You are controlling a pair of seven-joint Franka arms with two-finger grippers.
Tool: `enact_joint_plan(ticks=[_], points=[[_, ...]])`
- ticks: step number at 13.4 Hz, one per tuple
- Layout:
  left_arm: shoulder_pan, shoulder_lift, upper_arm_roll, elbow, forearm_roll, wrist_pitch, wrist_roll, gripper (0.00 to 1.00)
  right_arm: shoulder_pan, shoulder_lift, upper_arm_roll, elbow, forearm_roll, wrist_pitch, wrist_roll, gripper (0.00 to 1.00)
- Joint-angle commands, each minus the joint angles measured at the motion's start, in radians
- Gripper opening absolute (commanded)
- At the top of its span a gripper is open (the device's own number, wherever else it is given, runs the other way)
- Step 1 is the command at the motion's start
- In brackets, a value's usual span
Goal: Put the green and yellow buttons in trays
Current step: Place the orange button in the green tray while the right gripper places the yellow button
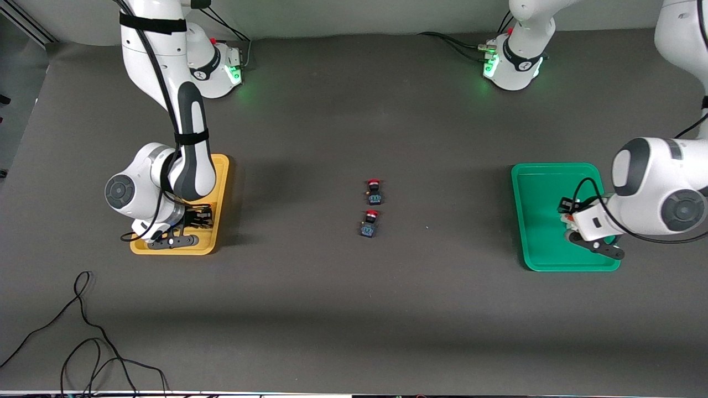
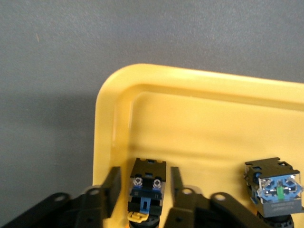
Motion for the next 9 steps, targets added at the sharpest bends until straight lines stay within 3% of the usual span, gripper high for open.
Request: enact_joint_plan(ticks=[1, 5, 9], points=[[0.015, -0.029, 0.015, -0.118, 0.016, 0.141, 0.007, 0.0, 0.019, -0.051, -0.037, 0.026, 0.018, -0.036, -0.013, 1.0], [0.013, 0.011, 0.03, -0.212, 0.014, 0.341, -0.017, 0.0, 0.03, -0.055, -0.127, 0.174, 0.011, -0.23, -0.004, 1.0], [0.012, 0.049, 0.041, -0.216, 0.016, 0.399, -0.027, 0.0, 0.03, -0.055, -0.154, 0.396, -0.08, -0.441, 0.132, 1.0]])
